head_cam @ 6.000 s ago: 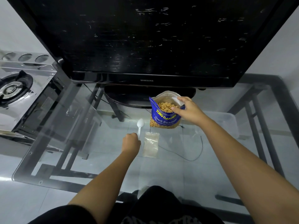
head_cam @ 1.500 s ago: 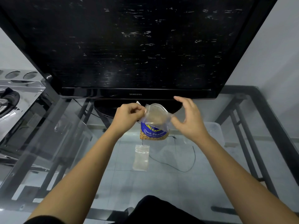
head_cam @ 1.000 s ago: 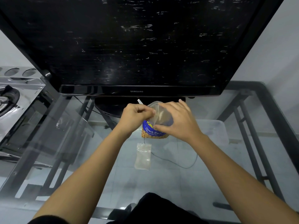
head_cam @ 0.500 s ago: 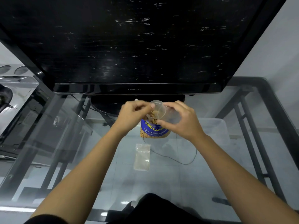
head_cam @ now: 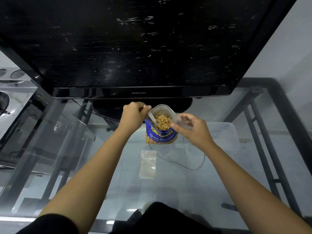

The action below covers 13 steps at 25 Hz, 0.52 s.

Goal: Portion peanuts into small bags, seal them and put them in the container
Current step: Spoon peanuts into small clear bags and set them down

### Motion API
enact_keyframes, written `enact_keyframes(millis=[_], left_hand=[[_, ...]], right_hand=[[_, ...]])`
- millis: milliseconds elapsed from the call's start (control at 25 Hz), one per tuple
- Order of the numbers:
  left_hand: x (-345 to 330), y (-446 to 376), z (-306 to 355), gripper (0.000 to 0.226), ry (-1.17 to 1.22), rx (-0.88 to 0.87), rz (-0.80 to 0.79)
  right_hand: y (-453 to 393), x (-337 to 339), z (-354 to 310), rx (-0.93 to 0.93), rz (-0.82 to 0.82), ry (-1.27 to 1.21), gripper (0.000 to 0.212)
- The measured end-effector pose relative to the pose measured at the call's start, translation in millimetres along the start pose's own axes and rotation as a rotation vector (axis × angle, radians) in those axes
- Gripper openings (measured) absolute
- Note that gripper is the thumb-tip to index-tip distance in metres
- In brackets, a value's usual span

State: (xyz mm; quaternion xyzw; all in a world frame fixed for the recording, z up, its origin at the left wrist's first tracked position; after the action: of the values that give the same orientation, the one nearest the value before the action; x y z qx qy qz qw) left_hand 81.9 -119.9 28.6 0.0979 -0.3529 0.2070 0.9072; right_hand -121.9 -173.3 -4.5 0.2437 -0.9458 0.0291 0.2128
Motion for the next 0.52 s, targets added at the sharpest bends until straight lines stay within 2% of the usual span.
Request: enact_keyframes(millis=[200, 360, 520], left_hand=[[10, 2, -34, 0.026, 0.247, 0.245, 0.140], [-11, 5, -58, 0.026, 0.453, 0.449, 0.092], [-16, 4, -81, 0.024, 0.675, 0.588, 0.121]], right_hand=[[-3, 0, 3, -0.013, -0.023, 0.016, 0.051], [-2, -1, 2, -0.012, -0.041, 0.021, 0.049], [-5, 12, -7, 0.024, 0.034, 0.050, 0.049]])
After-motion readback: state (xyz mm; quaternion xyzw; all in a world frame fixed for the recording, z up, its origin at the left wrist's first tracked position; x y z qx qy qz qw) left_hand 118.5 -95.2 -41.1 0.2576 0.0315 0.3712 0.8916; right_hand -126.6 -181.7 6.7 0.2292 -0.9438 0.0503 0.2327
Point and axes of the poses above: each hand's wrist, its own y-axis away from the middle knuckle, its own x-axis out of the back of the hand, z = x × y, the point moved 10 cm from there along -y, towards the middle knuckle
